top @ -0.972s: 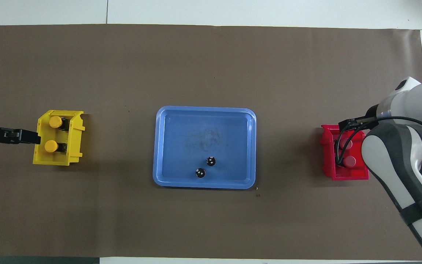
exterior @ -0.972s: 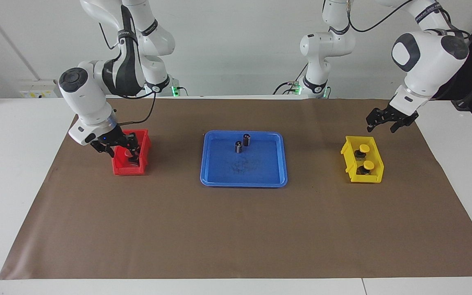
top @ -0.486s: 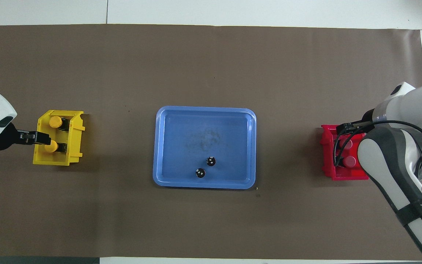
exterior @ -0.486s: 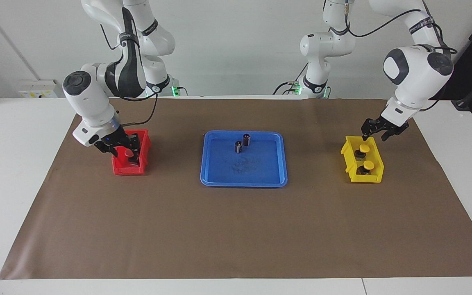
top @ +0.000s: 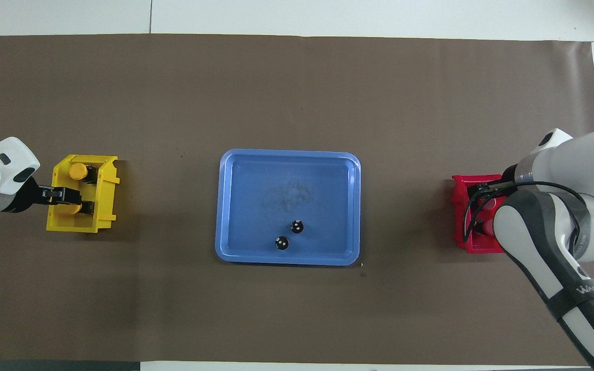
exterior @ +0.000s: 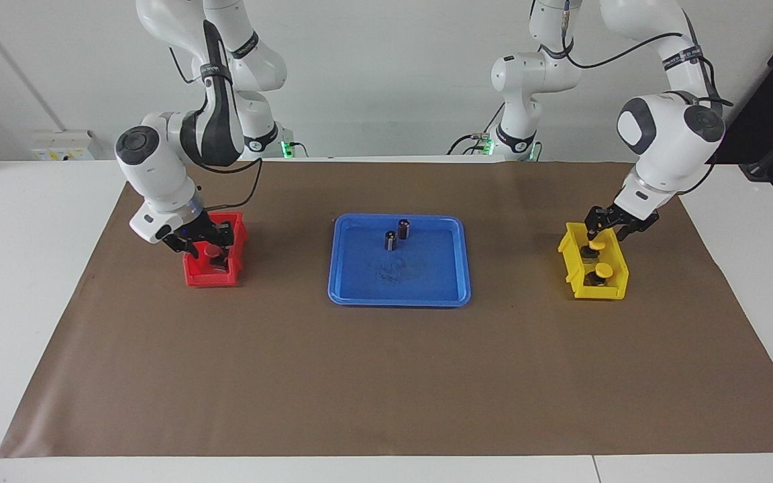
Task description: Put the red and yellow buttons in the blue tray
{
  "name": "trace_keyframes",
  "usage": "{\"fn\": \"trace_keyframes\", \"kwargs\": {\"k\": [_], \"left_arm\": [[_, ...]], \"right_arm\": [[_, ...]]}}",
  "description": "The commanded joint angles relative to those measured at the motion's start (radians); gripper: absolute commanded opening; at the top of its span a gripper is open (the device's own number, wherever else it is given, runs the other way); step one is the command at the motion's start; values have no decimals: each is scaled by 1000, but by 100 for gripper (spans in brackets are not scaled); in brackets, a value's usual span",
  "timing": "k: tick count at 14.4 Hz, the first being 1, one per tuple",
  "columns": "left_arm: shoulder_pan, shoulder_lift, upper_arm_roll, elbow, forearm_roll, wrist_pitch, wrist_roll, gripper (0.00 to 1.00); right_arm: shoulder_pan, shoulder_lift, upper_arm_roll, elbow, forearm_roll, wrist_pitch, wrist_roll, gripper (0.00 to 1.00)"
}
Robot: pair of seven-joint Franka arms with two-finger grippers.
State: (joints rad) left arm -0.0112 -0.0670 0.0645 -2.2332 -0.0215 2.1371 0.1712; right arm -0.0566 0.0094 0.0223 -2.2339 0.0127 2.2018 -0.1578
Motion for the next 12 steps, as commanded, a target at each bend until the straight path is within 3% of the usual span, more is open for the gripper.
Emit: {"fn": "trace_keyframes", "kwargs": {"k": [1, 4, 9, 12], "left_arm": [[-6, 7, 3, -31, 18, 56, -22, 75], [0, 9, 3, -86, 18, 121, -22, 75], [-1, 9, 3, -92, 18, 130, -24, 75], [-6, 9, 3, -92, 18, 135, -39, 66]], "right_arm": [[-12, -26, 2, -29, 16, 18, -40, 70], [-20, -29, 2, -42, 16, 25, -52, 70], [-20, -43, 2, -87, 16, 68, -59, 69], [-20, -43, 2, -89, 16, 70, -80, 62]]}}
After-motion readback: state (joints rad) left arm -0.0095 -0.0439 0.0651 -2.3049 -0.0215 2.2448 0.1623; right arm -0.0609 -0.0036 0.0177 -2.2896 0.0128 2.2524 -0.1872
